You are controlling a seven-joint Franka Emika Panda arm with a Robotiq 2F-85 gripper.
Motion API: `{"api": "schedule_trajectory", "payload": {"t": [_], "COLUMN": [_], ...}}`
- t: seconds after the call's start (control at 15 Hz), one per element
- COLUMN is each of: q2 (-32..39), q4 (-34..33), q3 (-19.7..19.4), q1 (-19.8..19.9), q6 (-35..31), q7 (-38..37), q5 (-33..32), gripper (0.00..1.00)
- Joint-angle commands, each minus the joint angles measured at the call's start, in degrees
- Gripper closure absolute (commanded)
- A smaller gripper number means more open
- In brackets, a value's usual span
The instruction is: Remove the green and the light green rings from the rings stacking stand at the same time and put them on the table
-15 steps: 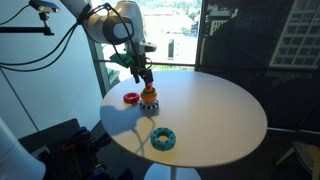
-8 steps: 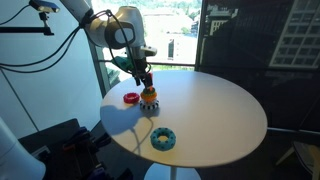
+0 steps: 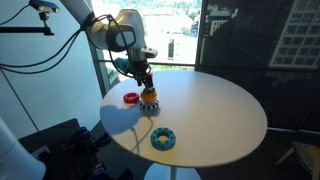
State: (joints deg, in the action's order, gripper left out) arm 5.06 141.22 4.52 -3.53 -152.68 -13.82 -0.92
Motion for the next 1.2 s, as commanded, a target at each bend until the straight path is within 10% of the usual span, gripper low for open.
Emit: {"api": "schedule_trajectory", "payload": {"t": [0.0,1.13], "q2": [0.8,4.1], "q4": [-0.9,-2.8], "q3": [-0.9,-3.0], "q1": [-0.9,-2.6], "q6": [-1.2,-2.8], "q7": [-2.8,-7.7], "q5": [-1.7,-3.9], "gripper": [0.0,0.0]}}
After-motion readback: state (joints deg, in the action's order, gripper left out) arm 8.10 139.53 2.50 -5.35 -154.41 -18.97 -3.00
